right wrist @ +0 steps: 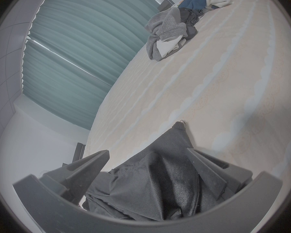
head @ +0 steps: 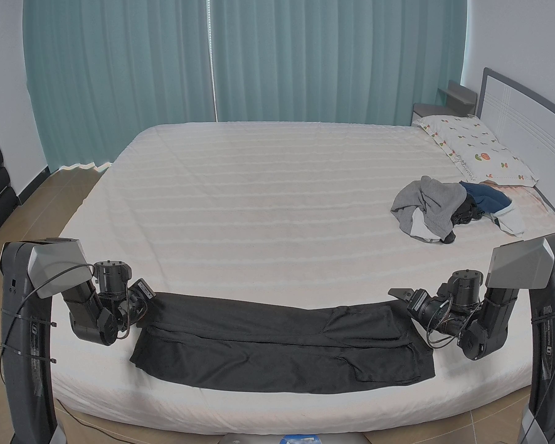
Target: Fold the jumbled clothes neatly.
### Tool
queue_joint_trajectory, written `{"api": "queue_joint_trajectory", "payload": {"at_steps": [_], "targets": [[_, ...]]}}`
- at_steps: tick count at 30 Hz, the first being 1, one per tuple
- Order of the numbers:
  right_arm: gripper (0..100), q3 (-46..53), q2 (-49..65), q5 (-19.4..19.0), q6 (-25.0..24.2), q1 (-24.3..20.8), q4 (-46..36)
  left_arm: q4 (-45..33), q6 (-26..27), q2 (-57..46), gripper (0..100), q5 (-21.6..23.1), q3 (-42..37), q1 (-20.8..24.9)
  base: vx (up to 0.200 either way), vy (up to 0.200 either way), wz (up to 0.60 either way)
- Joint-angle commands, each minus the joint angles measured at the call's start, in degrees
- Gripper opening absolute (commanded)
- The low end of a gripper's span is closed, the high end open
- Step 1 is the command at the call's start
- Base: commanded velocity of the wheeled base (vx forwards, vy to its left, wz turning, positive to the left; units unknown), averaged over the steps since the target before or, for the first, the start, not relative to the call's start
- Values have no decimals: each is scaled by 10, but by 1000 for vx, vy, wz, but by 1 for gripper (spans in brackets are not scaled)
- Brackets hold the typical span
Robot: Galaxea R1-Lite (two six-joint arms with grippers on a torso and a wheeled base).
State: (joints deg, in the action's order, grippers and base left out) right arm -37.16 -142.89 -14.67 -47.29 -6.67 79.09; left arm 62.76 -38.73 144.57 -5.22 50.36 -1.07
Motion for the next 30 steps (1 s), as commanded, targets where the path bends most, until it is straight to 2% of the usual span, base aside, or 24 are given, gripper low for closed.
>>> {"api": "queue_joint_trajectory", "payload": {"at_steps": [1,13,14,17,20,25,30], "targets": [[100,0,-1,0,0,0,0,0,0,2,0,-1,1,0,0,0,0],[100,0,-1,0,0,-1,0,1,-4,-3,0,3,0,1,0,0,0],[100,0,-1,0,-1,0,1,1,-5,-3,100,3,0,1,0,0,0],[100,-1,1,0,-1,0,1,1,-13,-9,100,4,-1,-1,0,0,0],[100,0,7,3,-1,1,0,9,-44,-53,100,8,-10,-10,0,0,0],[100,17,58,9,1,-3,-15,3,-47,-121,100,52,-31,-23,0,0,0],[100,66,127,9,4,-12,-59,3,-47,-155,100,57,-79,-19,0,0,0]]}}
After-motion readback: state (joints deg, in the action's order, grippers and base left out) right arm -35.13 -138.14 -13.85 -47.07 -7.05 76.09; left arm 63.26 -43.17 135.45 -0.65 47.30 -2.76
